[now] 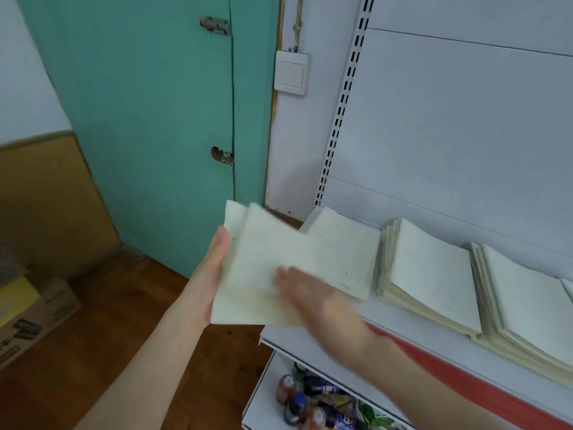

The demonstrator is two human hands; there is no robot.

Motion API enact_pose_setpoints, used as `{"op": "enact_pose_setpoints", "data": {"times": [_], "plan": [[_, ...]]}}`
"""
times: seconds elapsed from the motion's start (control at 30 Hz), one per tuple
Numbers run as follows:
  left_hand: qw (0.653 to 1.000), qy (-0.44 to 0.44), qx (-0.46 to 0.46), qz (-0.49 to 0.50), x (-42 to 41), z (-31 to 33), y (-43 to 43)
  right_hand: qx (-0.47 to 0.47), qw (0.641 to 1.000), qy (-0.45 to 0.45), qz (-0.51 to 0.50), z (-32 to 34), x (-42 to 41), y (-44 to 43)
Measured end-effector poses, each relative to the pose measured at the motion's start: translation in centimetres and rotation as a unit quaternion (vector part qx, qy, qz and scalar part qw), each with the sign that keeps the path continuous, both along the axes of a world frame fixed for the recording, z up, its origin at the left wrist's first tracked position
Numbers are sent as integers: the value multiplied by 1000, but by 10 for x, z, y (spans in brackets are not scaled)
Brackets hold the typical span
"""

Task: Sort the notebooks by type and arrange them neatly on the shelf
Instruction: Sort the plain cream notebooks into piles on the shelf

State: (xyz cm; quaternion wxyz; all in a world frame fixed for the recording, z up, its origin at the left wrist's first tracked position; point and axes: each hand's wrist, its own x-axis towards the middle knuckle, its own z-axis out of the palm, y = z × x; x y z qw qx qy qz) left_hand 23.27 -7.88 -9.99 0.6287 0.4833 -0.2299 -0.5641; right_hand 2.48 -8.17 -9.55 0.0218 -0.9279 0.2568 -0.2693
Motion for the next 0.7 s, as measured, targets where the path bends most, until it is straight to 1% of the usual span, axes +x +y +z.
{"op": "enact_pose_setpoints", "data": {"times": [0.03, 0.07, 0.1, 0.2, 0.23, 0.27, 0.3, 0.33, 0.37, 0.43, 0.47, 0.53, 0.63, 0.7], "plan": [[998, 8, -18, -62, -6, 4, 9, 2, 999, 38, 34, -11, 6, 9], [995, 15, -15, -94, -12, 9, 16, 41, 995, 69, 54, -13, 11, 14], [997, 1, -14, -81, -13, 10, 20, 82, 990, 84, 74, -15, 13, 15], [998, -16, -46, -45, 0, 0, 32, 232, 967, 29, 97, 2, 6, 9], [997, -11, -57, -43, 1, 3, 36, 270, 960, -13, 70, 5, 3, 1], [997, 2, -65, -46, 3, 4, 38, 281, 959, -42, 13, 7, -1, -13], [997, 5, -67, -45, 4, 4, 40, 268, 961, -39, -62, 8, -3, -29], [996, 11, -71, -44, 6, 3, 42, 249, 960, -3, -131, 5, -5, -46], [996, 13, -76, -43, 7, 3, 45, 232, 954, 65, -181, 1, -6, -60], [995, 18, -84, -41, 10, 5, 47, 204, 931, 203, -223, -13, -7, -81], [995, 24, -89, -41, 11, 6, 49, 187, 928, 236, -221, -20, -8, -88], [995, 33, -88, -37, 15, 7, 51, 178, 935, 226, -208, -25, -11, -93], [995, 37, -88, -27, 18, 5, 54, 204, 949, 172, -166, -15, -13, -91], [995, 40, -88, -27, 20, 2, 54, 229, 950, 127, -172, -9, -14, -88]]}}
